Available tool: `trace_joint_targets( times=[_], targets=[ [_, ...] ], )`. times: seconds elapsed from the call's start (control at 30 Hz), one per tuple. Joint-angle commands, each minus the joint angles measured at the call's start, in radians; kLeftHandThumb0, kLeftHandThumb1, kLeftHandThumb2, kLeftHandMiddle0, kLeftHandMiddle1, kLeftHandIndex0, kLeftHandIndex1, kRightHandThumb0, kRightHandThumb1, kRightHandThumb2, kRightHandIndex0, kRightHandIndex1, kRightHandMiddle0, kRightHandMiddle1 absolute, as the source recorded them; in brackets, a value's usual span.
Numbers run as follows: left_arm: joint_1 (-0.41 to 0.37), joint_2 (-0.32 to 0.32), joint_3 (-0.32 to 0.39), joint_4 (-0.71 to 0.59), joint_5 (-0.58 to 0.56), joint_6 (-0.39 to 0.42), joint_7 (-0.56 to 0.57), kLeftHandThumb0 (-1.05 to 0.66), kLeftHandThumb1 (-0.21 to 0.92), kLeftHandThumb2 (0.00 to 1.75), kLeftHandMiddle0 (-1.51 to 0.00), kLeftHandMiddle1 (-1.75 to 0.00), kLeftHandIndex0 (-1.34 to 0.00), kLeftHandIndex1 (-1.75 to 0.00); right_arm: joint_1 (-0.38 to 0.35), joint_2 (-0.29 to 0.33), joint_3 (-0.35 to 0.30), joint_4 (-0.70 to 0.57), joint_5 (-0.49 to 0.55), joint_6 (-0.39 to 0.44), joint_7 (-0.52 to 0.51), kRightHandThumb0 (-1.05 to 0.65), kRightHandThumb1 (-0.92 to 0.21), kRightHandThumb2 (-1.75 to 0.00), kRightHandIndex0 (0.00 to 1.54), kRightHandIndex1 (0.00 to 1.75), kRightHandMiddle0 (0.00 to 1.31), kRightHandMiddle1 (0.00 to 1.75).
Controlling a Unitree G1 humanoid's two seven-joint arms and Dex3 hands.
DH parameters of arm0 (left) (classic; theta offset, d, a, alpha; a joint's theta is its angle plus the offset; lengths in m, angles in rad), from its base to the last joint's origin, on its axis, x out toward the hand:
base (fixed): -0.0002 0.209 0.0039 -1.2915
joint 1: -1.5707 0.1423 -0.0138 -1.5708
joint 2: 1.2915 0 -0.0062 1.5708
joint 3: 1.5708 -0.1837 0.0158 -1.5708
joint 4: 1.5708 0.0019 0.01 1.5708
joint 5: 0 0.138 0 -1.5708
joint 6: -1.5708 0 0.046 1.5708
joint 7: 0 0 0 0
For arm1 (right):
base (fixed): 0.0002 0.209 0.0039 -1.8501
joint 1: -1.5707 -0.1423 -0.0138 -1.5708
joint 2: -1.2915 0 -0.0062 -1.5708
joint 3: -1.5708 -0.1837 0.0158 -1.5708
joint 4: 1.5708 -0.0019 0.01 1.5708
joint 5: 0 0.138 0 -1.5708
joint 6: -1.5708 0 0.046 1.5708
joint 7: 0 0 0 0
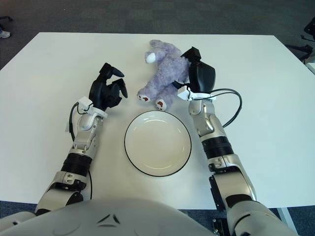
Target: Put the doll into the plate.
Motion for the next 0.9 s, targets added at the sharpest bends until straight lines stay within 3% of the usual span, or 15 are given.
trace_joint_targets(
  times=[0.0,0.87],
  targets=[
    [0.041,0.005,0.008,0.044,-0.001,-0.014,-0.004,-0.38,0.71,0.82,-0.97,-1.75,-0.32,-1.75,-0.012,0.011,-0.034,-0.038,0.018,0.015,-0.019,0.0,-0.1,-1.4,0.94,1.36,0.63,1.63],
    [0.027,0.005,0.011,0.075,-0.01,-0.008,-0.013,-0.37,0.71,0.81,-0.92,-1.75,-0.31,-1.75,-0.005,0.061,-0.121,-0.15,0.085,0.109,0.02,0.0,-0.12,-1.33,0.96,1.26,0.65,1.6]
  ],
)
